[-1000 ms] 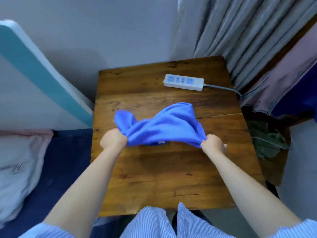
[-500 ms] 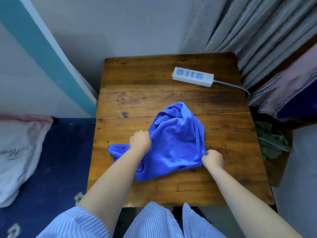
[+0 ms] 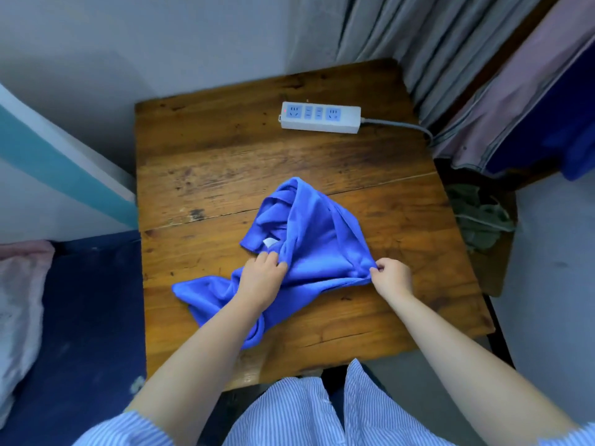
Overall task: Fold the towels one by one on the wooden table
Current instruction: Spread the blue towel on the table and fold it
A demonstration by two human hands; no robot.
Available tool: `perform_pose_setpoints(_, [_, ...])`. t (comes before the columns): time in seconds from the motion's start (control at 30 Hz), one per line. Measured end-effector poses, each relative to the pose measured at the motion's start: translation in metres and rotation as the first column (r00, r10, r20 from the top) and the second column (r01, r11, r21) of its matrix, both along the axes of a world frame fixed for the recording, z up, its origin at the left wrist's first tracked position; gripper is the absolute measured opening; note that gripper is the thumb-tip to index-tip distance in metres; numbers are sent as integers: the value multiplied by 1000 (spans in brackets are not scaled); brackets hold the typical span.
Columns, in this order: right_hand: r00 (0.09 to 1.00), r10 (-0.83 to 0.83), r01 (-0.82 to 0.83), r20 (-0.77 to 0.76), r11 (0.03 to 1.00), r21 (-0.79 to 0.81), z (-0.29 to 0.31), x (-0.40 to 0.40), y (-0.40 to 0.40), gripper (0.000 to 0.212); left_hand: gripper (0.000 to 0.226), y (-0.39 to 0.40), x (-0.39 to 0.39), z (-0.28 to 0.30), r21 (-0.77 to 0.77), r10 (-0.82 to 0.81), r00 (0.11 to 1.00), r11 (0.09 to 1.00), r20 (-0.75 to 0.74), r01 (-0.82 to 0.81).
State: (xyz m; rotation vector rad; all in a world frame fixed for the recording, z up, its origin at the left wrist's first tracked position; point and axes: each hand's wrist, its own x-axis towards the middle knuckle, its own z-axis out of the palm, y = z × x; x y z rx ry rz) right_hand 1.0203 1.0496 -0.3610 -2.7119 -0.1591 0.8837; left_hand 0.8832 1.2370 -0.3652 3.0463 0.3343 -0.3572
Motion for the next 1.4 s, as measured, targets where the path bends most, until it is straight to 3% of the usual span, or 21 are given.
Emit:
perform_pose_setpoints(0.03, [1000,7,-7,-7,1000,-11,-2,-3,-4,17,6,-2,-9,0,26,-37,996,999,-78,39])
perform_pose_setpoints(0.13, [999,5,-6,-36,1000,-21,-6,-14,-11,17,31,-7,-30,5,19,-23,919,999,-393,34])
perform_pose_setpoints(0.2, [999,-19,19,-39,1000,2,-9,-21,-11,19,31,-9,-29,4,-35,111,896,990,-430,-140])
perform_pose_setpoints(0.27, [997,-69,70,-38,997,32,-9,-26,-10,21,27,-10,-21,9,-85,346,866,913,-360,-400])
perform_pose_setpoints(0.33, [994,-105,106,-34,993,44,-8,-28,-9,22,23,-5,-13,8,-141,511,821,821,-254,-554])
perform_pose_setpoints(0.6, [988,-154,156,-30,979,128,-3,-24,-10,21,26,3,10,-7,-216,534,824,796,-190,-565])
perform_pose_setpoints(0.73, [971,-234,241,-58,943,231,6,-16,-8,22,22,17,14,11,-448,684,725,626,-75,-638])
perform_pose_setpoints(0.83, [945,-318,323,-74,880,348,18,1,3,22,16,40,15,38,-664,830,556,436,37,-607])
perform_pose_setpoints(1.0, [923,-368,367,-110,761,534,51,41,40,13,11,77,8,99,-876,952,283,234,117,-423])
perform_pose_setpoints(1.07, [929,-354,346,-106,734,584,76,54,58,9,12,87,5,121,-906,973,211,170,92,-388])
perform_pose_setpoints(1.13, [933,-350,325,-83,723,610,100,64,77,12,16,94,5,133,-895,981,194,94,8,-437])
perform_pose_setpoints(1.3, [933,-341,331,-112,697,636,150,74,126,24,31,108,12,171,-887,945,107,-246,-310,-391])
perform_pose_setpoints(1.4, [957,-270,269,-103,702,660,182,74,144,30,29,112,16,199,-884,914,117,-334,-388,-327])
